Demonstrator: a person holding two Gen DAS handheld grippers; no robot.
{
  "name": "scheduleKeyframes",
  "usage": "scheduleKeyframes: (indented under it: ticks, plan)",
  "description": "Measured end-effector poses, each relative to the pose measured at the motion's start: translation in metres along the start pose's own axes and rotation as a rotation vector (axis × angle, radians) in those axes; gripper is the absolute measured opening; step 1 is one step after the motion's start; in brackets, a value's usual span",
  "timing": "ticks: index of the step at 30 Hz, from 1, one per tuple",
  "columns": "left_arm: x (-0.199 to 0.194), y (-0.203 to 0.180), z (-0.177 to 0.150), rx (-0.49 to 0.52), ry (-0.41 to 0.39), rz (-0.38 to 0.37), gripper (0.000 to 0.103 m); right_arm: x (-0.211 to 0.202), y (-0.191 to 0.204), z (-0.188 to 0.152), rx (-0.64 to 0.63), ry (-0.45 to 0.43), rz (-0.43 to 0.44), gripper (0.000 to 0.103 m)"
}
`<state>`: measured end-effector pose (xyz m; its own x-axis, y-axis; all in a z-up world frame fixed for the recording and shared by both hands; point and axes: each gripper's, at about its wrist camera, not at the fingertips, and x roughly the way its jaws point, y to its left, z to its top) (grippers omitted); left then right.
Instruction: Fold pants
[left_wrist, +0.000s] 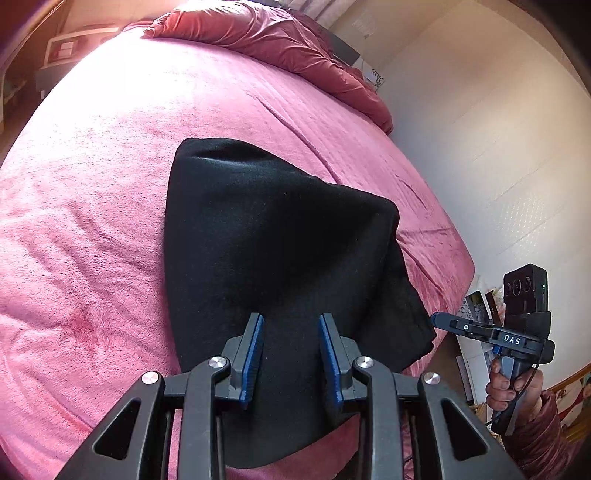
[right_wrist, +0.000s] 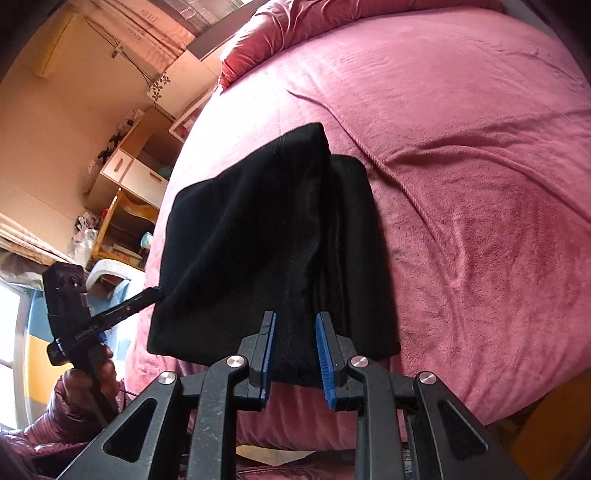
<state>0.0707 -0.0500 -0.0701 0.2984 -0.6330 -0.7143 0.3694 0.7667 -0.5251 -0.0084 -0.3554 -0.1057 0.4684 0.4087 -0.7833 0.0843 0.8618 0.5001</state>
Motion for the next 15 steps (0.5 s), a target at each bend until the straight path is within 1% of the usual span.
scheduleKeyframes:
  ticks: [1, 2, 3, 4, 6, 10, 12, 14, 15]
  plan:
    - [-0.002, 0.000, -0.001, 0.006, -0.004, 0.007, 0.031, 0.004, 0.000, -0.004, -0.013, 0.007, -0.021, 0.023]
    - [-0.003, 0.000, -0.001, 0.013, -0.007, 0.013, 0.031, 0.008, 0.002, -0.005, -0.027, 0.016, -0.029, 0.021]
    - [-0.005, 0.000, -0.002, 0.019, -0.011, 0.017, 0.031, 0.011, 0.004, -0.007, -0.042, 0.024, -0.046, 0.010]
    - [-0.008, 0.001, -0.002, 0.024, -0.015, 0.019, 0.031, 0.014, 0.006, -0.007, -0.060, 0.031, -0.076, 0.007]
    - [-0.013, 0.002, -0.002, 0.032, -0.022, 0.019, 0.031, 0.011, 0.011, -0.008, -0.081, 0.028, -0.099, 0.004]
    - [-0.020, -0.003, -0.003, 0.068, -0.036, 0.005, 0.031, -0.006, 0.012, -0.014, -0.114, 0.006, -0.159, 0.003]
    - [-0.014, -0.006, -0.004, 0.088, -0.010, -0.002, 0.031, 0.002, 0.006, -0.018, -0.106, 0.035, -0.196, 0.003]
    - [0.001, -0.008, -0.009, 0.096, 0.043, 0.013, 0.031, 0.022, -0.006, -0.023, -0.105, 0.066, -0.252, 0.003]
    - [0.008, -0.008, -0.011, 0.102, 0.055, 0.024, 0.031, 0.030, -0.012, -0.025, -0.084, 0.075, -0.250, 0.003]
